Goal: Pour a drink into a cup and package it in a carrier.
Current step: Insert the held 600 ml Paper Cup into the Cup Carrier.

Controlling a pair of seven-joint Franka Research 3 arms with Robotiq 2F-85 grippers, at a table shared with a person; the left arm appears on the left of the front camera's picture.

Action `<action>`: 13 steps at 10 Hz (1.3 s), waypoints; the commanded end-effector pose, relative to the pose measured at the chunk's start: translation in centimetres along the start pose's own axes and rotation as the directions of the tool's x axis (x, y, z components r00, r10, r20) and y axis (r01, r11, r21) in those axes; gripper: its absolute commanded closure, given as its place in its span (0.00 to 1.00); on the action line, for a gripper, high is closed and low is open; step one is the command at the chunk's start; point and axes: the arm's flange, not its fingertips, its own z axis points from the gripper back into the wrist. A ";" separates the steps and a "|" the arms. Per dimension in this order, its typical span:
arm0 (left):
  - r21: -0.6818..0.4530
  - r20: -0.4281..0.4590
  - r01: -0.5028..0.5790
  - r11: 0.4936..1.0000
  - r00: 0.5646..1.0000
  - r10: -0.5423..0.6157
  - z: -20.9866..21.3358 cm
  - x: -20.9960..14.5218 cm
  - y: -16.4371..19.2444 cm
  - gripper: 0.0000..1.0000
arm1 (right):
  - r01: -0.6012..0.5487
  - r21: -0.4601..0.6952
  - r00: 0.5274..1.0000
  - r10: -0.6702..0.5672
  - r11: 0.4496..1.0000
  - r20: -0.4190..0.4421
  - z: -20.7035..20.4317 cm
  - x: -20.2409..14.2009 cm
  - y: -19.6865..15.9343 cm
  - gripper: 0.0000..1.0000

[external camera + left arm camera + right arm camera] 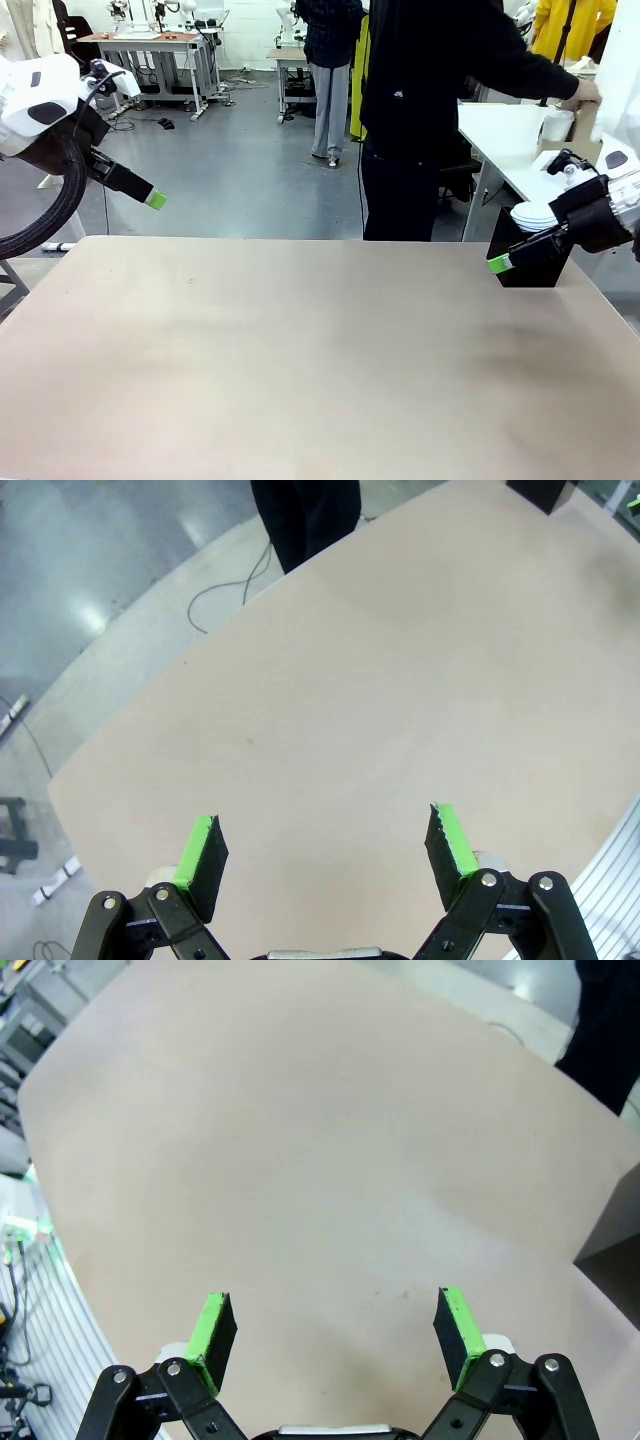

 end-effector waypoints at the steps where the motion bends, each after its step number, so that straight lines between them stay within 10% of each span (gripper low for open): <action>1: -0.001 -0.005 -0.013 1.000 1.000 0.013 0.2 -0.1 -0.1 0.00 | -0.008 -0.005 1.000 0.008 1.000 0.005 -0.1 0.2 0.2 0.00; 13: -0.001 -0.005 -0.013 1.000 1.000 0.013 0.2 -0.1 -0.1 0.00 | -0.008 -0.005 1.000 0.008 1.000 0.005 -0.1 0.2 0.2 0.00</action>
